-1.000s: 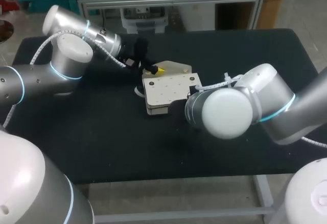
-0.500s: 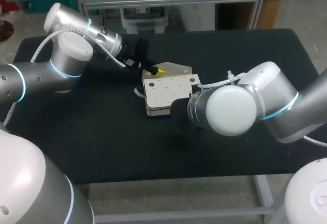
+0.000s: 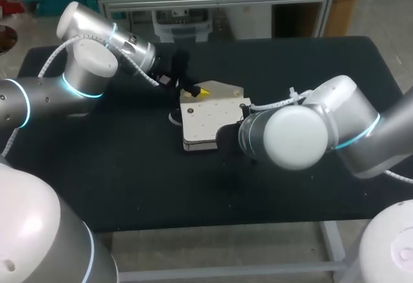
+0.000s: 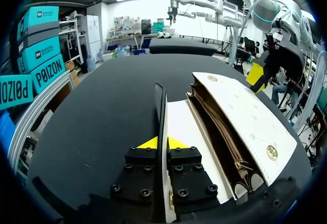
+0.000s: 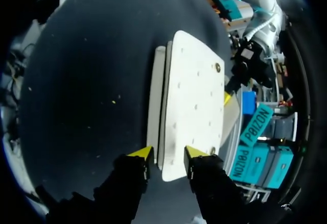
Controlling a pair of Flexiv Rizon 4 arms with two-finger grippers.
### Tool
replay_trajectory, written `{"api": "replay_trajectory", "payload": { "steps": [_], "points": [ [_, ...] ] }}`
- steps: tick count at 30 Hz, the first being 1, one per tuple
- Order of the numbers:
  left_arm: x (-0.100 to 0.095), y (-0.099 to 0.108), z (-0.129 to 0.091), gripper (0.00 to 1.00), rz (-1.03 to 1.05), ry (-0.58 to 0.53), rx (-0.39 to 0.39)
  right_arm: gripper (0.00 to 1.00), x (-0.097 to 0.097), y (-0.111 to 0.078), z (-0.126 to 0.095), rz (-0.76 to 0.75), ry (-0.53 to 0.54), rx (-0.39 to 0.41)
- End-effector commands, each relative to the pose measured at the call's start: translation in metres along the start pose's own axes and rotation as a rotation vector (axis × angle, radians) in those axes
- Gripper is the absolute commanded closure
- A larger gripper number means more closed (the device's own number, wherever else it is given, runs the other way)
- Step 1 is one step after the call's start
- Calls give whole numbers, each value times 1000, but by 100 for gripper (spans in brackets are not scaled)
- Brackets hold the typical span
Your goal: Pick up the bag, open it, inspect its contents, close it, and place it on the opposite side
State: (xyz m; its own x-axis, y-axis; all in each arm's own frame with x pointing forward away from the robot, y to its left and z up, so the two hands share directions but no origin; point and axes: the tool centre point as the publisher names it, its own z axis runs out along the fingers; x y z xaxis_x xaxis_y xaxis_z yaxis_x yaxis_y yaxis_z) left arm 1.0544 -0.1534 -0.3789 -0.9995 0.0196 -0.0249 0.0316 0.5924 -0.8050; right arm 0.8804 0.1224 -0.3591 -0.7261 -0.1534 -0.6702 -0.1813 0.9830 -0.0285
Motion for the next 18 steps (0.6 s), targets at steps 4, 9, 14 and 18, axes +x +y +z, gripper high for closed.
{"api": "replay_trajectory", "payload": {
  "steps": [4, 9, 14, 18],
  "points": [
    [-1, 6, 9, 100, -14, 19, -12, 60, 2, 1, 14, -19, -512, -39],
    [-2, 7, 11, 100, -20, 28, -18, 62, 0, 3, 19, -18, -520, -42],
    [-3, 7, 13, 100, -22, 32, -25, 71, -2, 2, 22, -13, -525, -42],
    [-3, 8, 13, 100, -23, 35, -28, 88, -4, 2, 18, -9, -536, -39]
  ]
}}
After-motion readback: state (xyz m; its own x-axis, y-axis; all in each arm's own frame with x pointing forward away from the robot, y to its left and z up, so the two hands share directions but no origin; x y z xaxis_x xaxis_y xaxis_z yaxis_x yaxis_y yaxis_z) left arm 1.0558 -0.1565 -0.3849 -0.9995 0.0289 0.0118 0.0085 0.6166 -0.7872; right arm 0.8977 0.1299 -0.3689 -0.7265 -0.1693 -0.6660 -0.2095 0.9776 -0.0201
